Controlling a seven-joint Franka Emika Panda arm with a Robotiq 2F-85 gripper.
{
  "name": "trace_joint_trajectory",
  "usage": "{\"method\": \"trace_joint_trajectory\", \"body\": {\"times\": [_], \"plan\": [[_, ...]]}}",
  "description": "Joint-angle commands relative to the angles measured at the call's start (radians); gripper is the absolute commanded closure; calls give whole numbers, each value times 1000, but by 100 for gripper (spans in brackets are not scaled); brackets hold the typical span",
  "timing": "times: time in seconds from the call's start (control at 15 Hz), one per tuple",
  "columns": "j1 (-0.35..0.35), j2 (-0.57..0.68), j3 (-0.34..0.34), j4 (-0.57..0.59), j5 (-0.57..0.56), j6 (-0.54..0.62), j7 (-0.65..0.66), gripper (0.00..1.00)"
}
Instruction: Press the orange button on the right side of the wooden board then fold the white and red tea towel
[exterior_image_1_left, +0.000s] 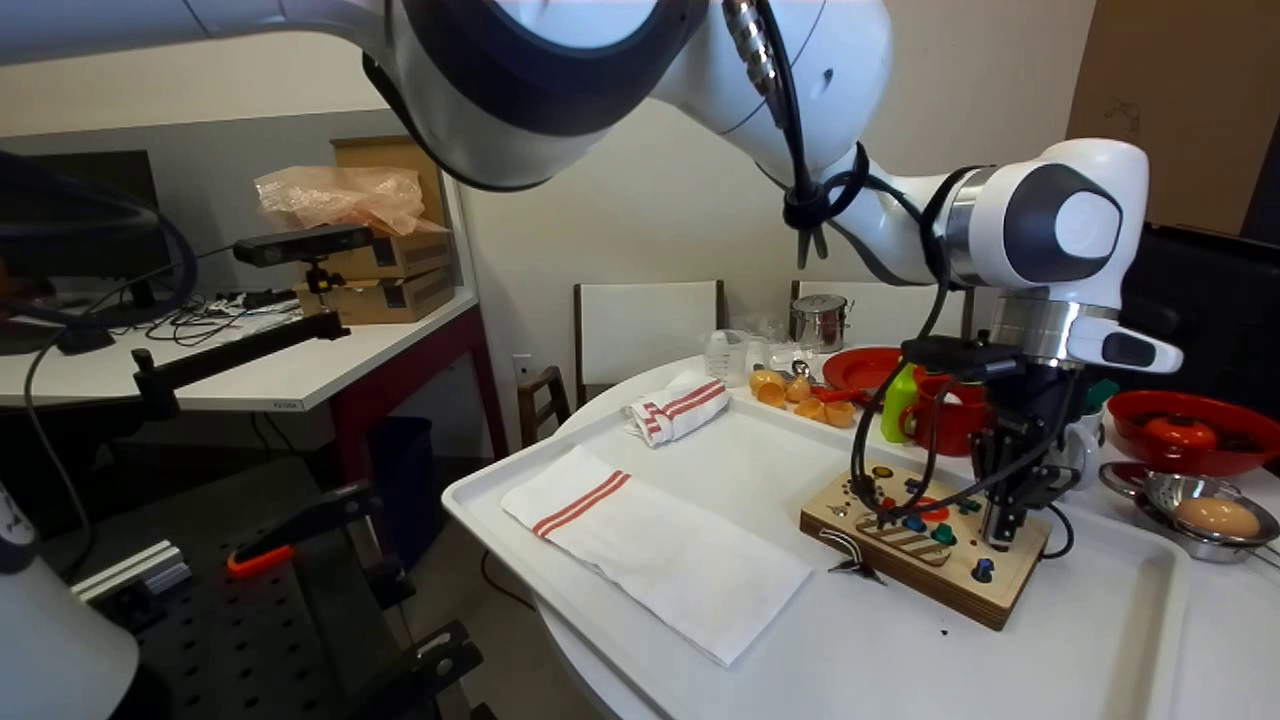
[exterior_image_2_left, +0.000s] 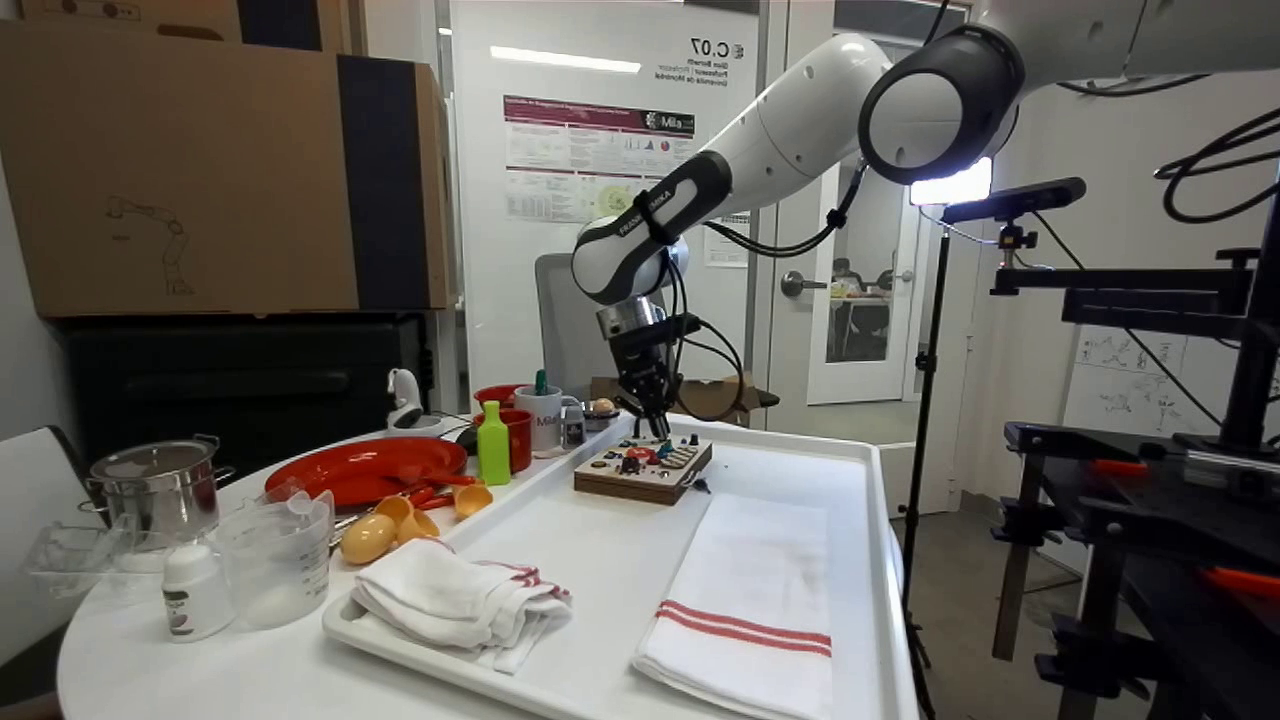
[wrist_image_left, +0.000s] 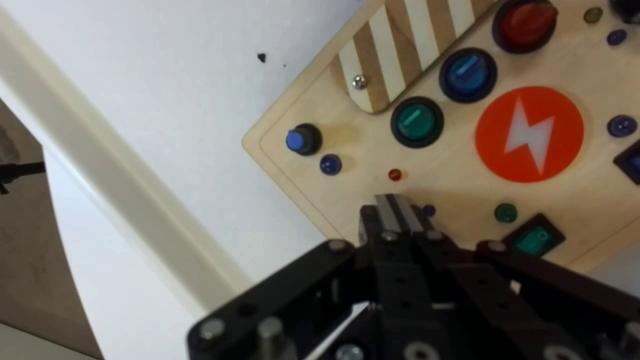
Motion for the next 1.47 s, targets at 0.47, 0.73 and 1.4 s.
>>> {"method": "trace_joint_trajectory", "body": {"times": [0.47,0.73,1.4], "plan": [[30,-56,-24,32,-32,-20,-8,100],[48,-92,-23,15,-40,-24,-38,100],[59,-115,-1,-53,-79,65,-514,100]]}}
